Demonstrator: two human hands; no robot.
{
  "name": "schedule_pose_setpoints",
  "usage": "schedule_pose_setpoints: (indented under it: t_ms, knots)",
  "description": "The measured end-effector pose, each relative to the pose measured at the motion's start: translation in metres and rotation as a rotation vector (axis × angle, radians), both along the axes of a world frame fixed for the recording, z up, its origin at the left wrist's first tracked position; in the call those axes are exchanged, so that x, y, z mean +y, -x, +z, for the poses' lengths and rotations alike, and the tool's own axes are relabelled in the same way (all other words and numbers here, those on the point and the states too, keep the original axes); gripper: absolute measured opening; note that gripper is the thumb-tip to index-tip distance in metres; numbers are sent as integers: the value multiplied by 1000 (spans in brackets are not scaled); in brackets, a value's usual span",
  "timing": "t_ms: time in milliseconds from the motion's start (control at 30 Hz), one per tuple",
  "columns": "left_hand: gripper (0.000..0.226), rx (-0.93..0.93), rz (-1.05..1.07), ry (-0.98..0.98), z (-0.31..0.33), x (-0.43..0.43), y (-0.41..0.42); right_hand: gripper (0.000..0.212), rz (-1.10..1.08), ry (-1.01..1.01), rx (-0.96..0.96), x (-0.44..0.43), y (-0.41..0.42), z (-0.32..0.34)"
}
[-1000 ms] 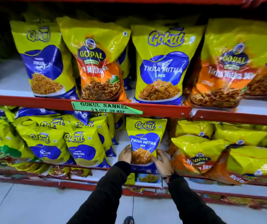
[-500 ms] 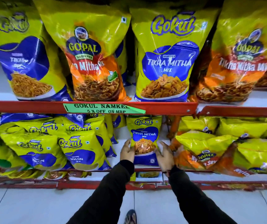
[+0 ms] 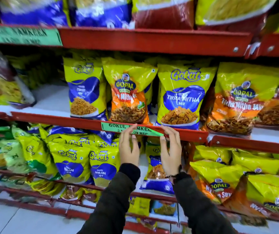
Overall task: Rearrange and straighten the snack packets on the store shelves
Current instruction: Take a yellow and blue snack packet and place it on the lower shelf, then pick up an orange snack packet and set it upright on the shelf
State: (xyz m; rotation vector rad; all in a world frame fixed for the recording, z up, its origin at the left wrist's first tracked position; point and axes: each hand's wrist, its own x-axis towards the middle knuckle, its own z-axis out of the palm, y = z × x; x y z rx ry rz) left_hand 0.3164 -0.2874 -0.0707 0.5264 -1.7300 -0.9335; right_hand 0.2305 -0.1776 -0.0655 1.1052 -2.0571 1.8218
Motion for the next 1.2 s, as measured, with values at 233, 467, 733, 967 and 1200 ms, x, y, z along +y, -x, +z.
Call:
schedule_pose_setpoints:
  t_ms: [233, 467, 733, 967, 1200]
  knots:
    - [40, 150, 149, 1, 76, -78, 12, 47, 144, 19, -168, -79, 17, 65]
    - [45, -79, 55, -363, 80, -106, 40, 49, 156, -87, -330, -120, 37, 68]
    - [42, 60, 23, -326, 72, -106, 39, 51, 161, -7, -303, -118, 33, 76]
    - [41, 141, 44, -263, 97, -72, 20, 36, 195, 157, -296, -79, 22, 101]
    - [28, 154, -156, -388, 83, 22, 19, 31, 199, 179, -446, 31, 35, 89]
